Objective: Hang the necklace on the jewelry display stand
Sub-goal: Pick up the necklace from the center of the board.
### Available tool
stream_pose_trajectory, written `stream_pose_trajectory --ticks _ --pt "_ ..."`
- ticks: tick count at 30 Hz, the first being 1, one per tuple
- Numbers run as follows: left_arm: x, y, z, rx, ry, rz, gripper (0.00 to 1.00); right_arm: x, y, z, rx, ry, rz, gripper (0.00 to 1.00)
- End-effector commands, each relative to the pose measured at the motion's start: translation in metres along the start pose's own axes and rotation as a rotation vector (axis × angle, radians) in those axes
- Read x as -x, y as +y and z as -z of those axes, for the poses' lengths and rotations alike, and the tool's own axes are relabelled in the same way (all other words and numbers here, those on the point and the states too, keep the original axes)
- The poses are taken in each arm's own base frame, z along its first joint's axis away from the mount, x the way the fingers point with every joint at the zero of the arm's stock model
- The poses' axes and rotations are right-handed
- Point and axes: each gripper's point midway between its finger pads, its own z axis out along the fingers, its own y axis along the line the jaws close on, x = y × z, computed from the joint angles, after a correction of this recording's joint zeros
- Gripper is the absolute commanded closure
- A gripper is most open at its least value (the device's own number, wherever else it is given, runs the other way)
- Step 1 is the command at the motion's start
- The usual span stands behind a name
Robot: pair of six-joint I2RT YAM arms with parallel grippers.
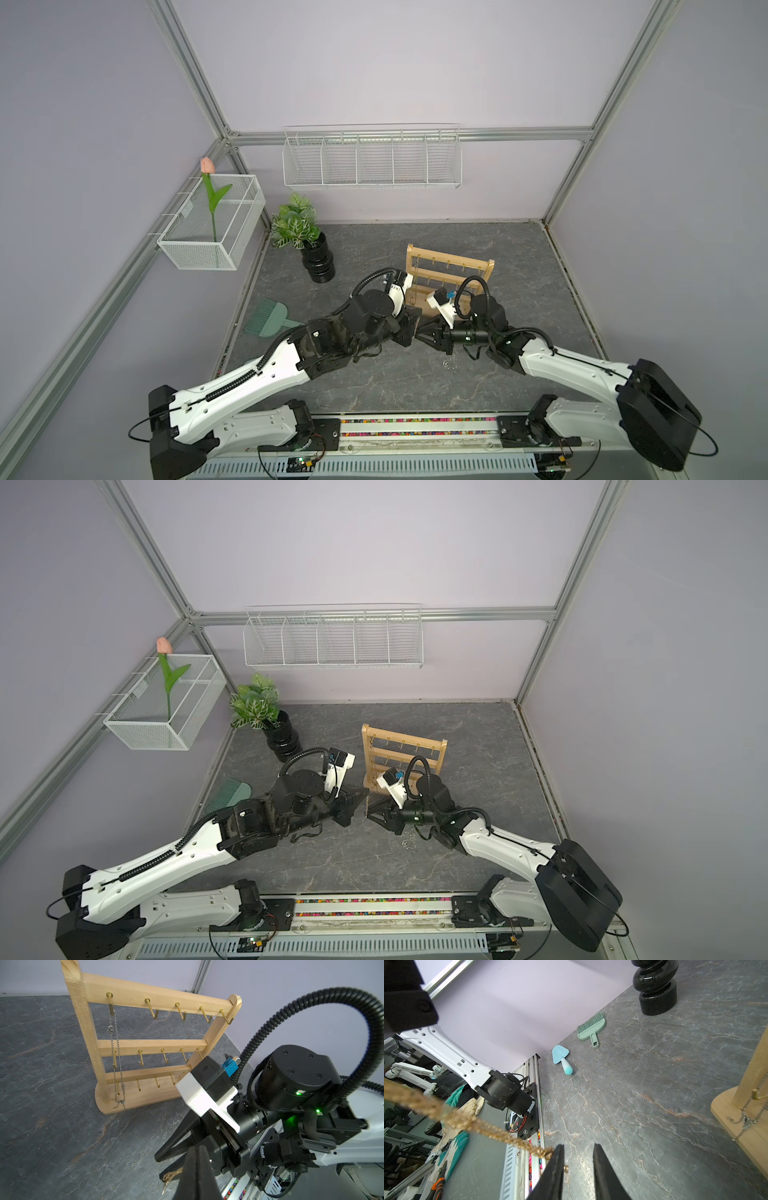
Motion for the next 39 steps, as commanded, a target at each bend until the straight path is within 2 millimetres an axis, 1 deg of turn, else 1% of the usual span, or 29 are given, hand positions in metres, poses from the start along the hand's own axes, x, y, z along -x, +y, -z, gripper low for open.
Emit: stream_pose_trajectory --ticks 1,6,14,21,39 --pt "0.017 -0.004 0.007 -0.007 -0.052 -0.006 1.0 -0.001 0.004 0.0 0.03 -0.014 0.012 0.72" --pt "0.017 -0.003 0.006 -0.001 -0.052 -0.003 1.0 0.004 0.008 0.001 0.047 -0.026 0.02 0.72" --pt "0.025 -0.003 0.012 0.002 -0.085 0.0 1.0 -0.005 0.002 -0.003 0.035 -0.001 0.004 0.71" --pt "0.025 0.0 0.014 0.009 -0.096 0.003 1.0 -0.007 0.001 -0.006 0.046 -0.001 -0.003 0.71" --pt "0.016 0.0 0.004 0.007 -0.059 0.005 1.0 0.009 0.012 0.001 0.053 -0.051 0.035 0.7"
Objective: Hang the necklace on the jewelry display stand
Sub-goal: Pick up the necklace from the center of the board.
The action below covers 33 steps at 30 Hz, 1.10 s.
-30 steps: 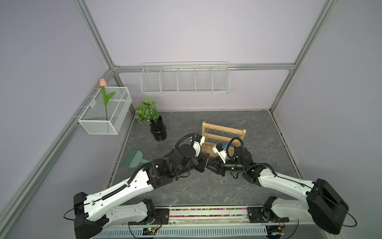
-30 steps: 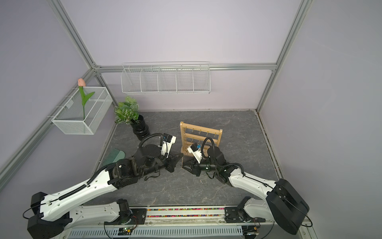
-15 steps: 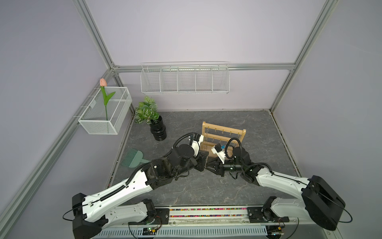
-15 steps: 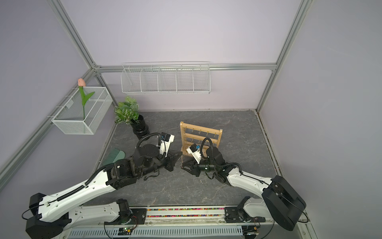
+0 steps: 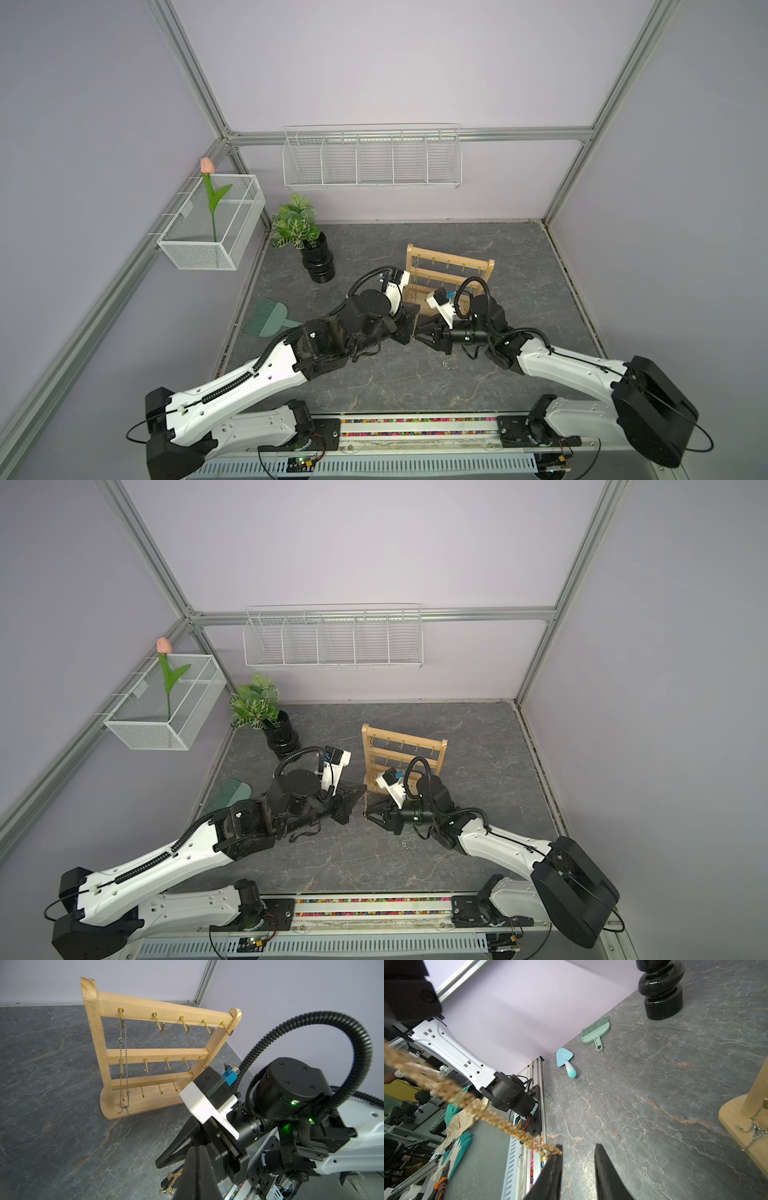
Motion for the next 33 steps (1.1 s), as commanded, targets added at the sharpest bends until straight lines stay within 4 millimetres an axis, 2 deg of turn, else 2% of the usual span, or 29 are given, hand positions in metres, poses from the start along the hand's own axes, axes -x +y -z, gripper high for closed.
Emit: stream_pose_trajectory --ticks 1,10,19,26,33 --pt "0.007 -0.001 0.0 -0.003 -0.019 0.003 1.0 0.007 0.009 0.003 0.022 -0.031 0.026 0.7" --pt "0.001 -0.001 -0.006 -0.002 -0.001 0.012 1.0 0.013 0.017 0.005 0.031 -0.047 0.045 0.66" --pt "-0.003 -0.005 -0.007 -0.03 0.012 0.034 1.0 0.023 0.012 0.009 -0.026 -0.08 0.063 0.62" --pt "-0.005 -0.011 -0.007 -0.064 0.022 0.051 1.0 0.034 0.003 0.009 -0.073 -0.107 0.08 0.63" --pt "-0.007 -0.01 -0.006 -0.062 0.035 0.047 1.0 0.048 0.005 0.014 -0.086 -0.152 0.102 0.63"
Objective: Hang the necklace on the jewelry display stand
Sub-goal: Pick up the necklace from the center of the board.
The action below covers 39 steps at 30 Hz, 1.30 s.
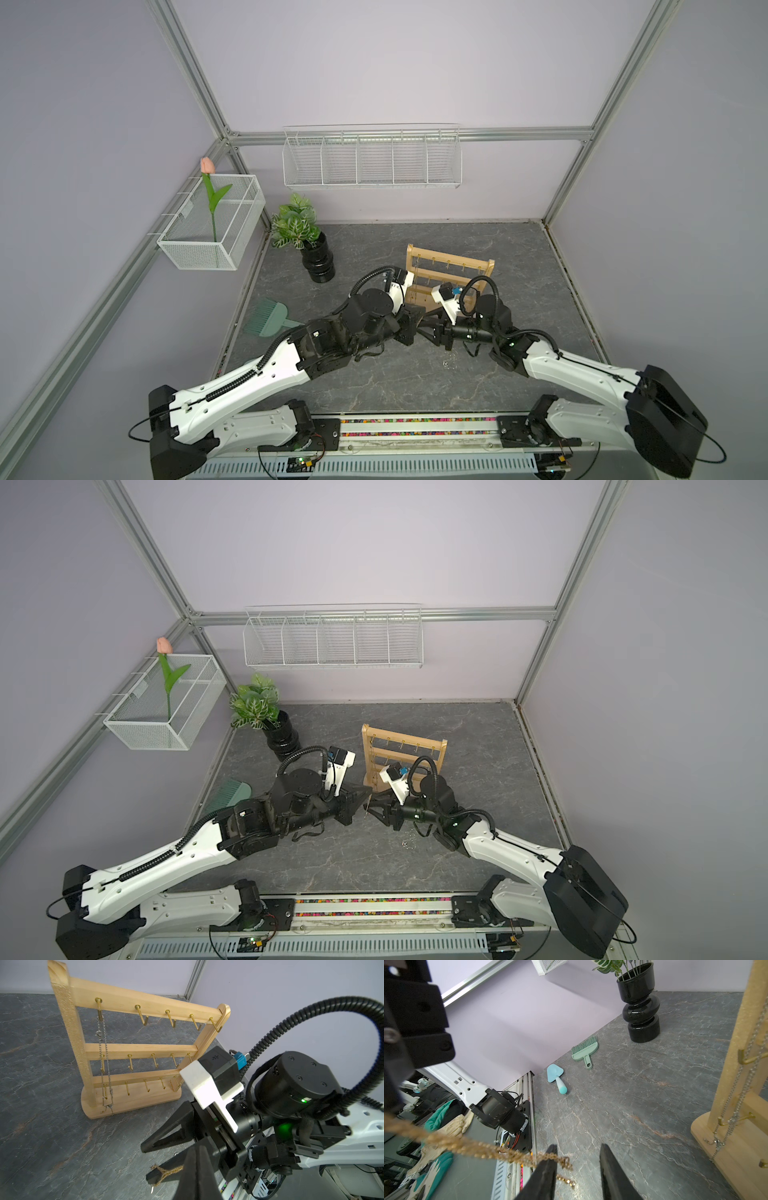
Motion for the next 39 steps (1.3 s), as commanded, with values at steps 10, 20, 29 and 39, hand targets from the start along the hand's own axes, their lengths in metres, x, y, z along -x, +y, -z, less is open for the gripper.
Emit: stream_pose_trajectory --ticks 10,20,29,39 --pt "-0.006 0.008 0.0 0.025 0.009 0.007 1.0 0.033 0.015 0.009 0.022 -0.08 0.074 0.52" --pt "-0.006 0.003 -0.002 0.004 0.021 0.002 1.0 0.041 0.017 0.008 0.015 -0.102 0.086 0.55" --pt "-0.01 0.001 -0.003 -0.012 0.034 0.002 1.0 0.045 0.017 0.01 0.007 -0.124 0.095 0.65" --pt "-0.012 0.004 -0.004 -0.003 0.038 0.001 1.0 0.047 0.019 0.015 0.002 -0.144 0.104 0.82"
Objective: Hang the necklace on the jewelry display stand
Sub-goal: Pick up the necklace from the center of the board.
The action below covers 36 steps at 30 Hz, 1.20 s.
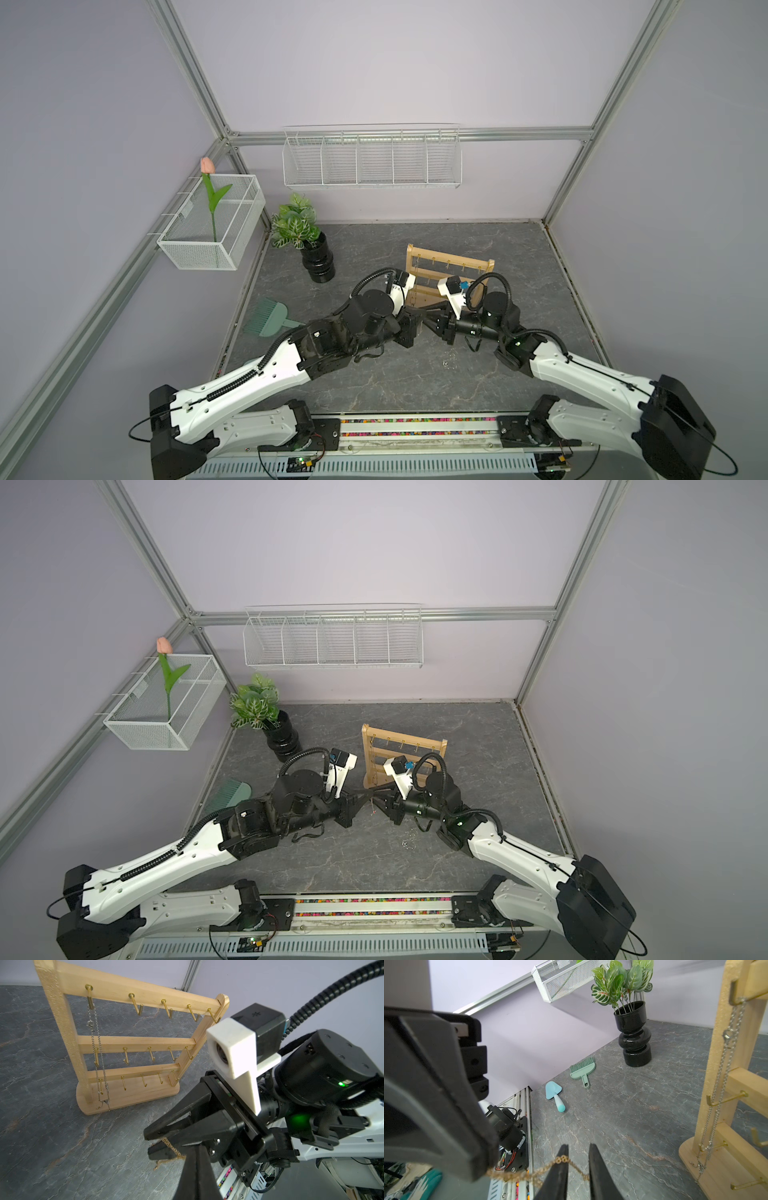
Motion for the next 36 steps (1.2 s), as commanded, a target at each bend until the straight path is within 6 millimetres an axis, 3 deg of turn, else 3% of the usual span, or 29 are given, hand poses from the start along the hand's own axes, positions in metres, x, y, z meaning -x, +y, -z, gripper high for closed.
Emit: stream_pose_trajectory --ticks 1,17,33,36 --pt "-0.004 0.004 -0.003 0.009 0.009 0.003 1.0 0.013 0.007 0.003 0.01 -0.047 0.044 0.83" --pt "-0.002 0.007 -0.002 0.029 -0.006 0.0 1.0 0.022 0.007 0.011 -0.027 -0.081 0.06 0.93" --pt "0.003 0.016 -0.001 0.056 -0.027 0.011 1.0 0.026 -0.001 0.015 -0.104 -0.076 0.073 0.93" --pt "0.001 0.016 -0.004 0.054 -0.019 0.013 0.94 0.034 0.0 0.017 -0.14 -0.094 0.091 0.93"
